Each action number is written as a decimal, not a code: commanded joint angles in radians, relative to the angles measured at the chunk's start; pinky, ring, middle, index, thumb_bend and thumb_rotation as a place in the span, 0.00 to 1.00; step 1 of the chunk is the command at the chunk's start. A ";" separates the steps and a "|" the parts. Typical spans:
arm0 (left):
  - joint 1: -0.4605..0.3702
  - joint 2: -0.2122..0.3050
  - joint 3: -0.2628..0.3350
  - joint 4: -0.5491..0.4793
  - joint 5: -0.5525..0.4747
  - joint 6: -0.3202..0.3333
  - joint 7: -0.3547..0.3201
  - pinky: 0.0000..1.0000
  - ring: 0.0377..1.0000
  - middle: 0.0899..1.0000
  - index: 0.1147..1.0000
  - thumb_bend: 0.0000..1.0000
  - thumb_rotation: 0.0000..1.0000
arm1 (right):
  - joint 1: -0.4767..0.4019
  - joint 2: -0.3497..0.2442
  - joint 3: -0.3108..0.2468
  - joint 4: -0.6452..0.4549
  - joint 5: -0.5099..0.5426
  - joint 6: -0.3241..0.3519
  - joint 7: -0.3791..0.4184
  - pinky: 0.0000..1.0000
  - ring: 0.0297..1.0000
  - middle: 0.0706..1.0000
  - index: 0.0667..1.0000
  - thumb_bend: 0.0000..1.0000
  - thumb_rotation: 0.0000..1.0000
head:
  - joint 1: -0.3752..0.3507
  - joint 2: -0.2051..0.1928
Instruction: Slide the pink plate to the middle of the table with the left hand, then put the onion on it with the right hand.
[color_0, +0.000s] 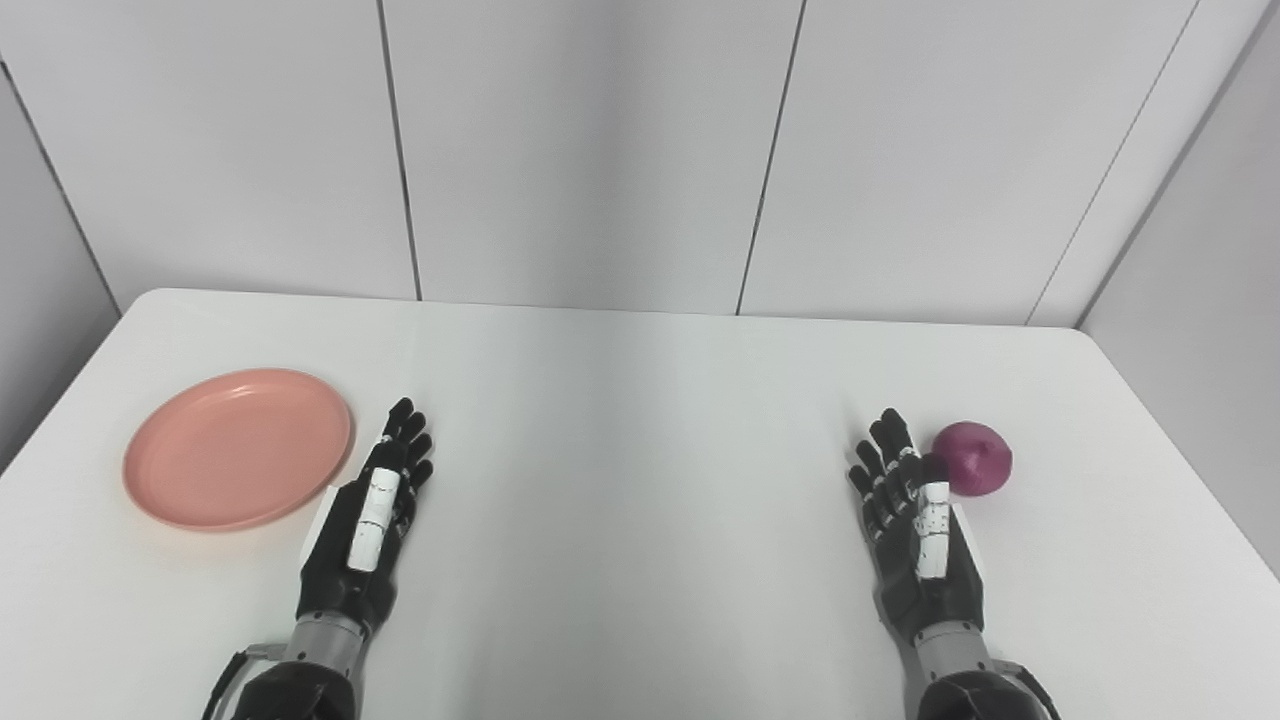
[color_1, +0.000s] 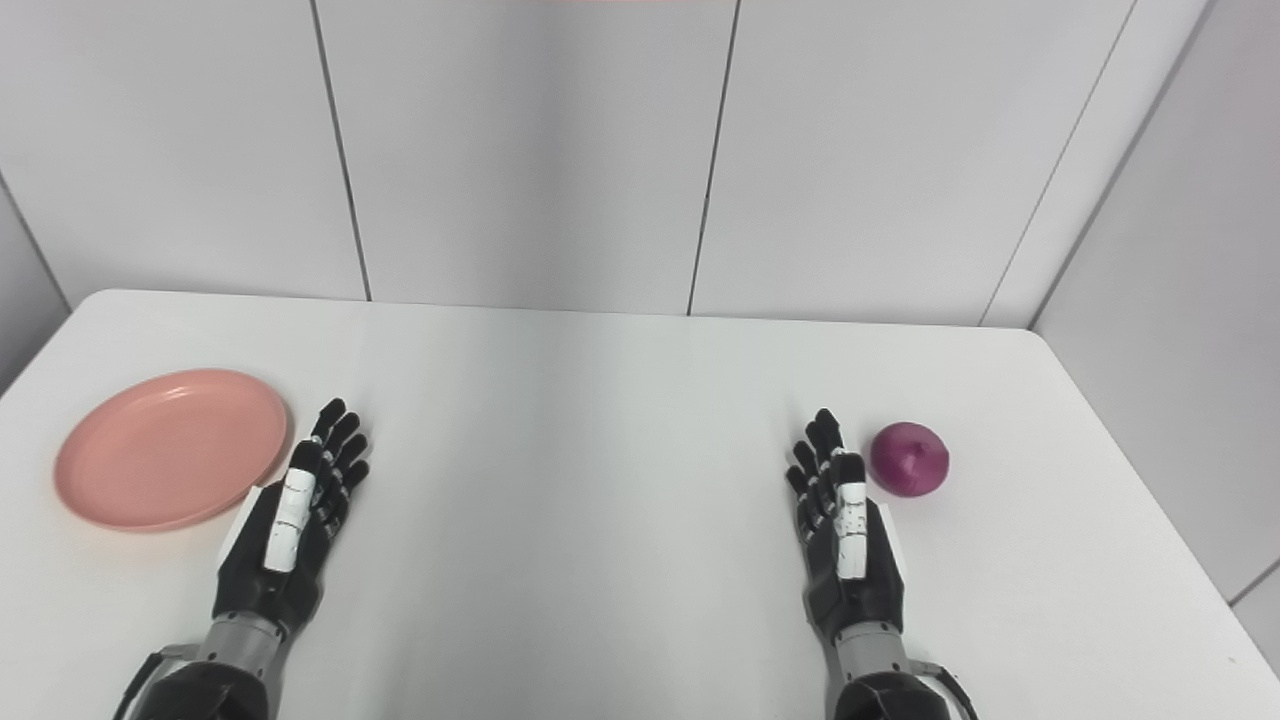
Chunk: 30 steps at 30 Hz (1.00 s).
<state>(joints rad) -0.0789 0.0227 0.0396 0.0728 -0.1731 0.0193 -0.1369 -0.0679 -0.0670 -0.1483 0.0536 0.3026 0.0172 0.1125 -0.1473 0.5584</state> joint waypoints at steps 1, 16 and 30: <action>0.065 -0.007 -0.003 0.053 -0.004 0.019 0.003 1.00 1.00 1.00 1.00 0.90 0.88 | 0.085 0.005 -0.002 0.077 0.008 0.014 0.010 1.00 1.00 1.00 0.99 0.98 0.92 | 0.001 0.001; 0.064 -0.010 -0.002 0.049 0.000 0.022 0.012 1.00 1.00 1.00 1.00 0.93 0.88 | 0.085 0.001 -0.001 0.080 0.012 0.017 0.019 1.00 1.00 1.00 0.97 0.98 0.92 | 0.004 0.005; 0.066 -0.012 -0.005 0.048 -0.005 0.016 0.008 1.00 1.00 1.00 1.00 0.93 0.87 | 0.085 0.001 -0.006 0.079 0.020 0.020 0.019 1.00 1.00 0.99 0.99 0.98 0.91 | 0.011 0.002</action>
<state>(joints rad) -0.0789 0.0217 0.0386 0.0725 -0.1726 0.0194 -0.1309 -0.0676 -0.0696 -0.1481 0.0540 0.3099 0.0175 0.1214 -0.1365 0.5599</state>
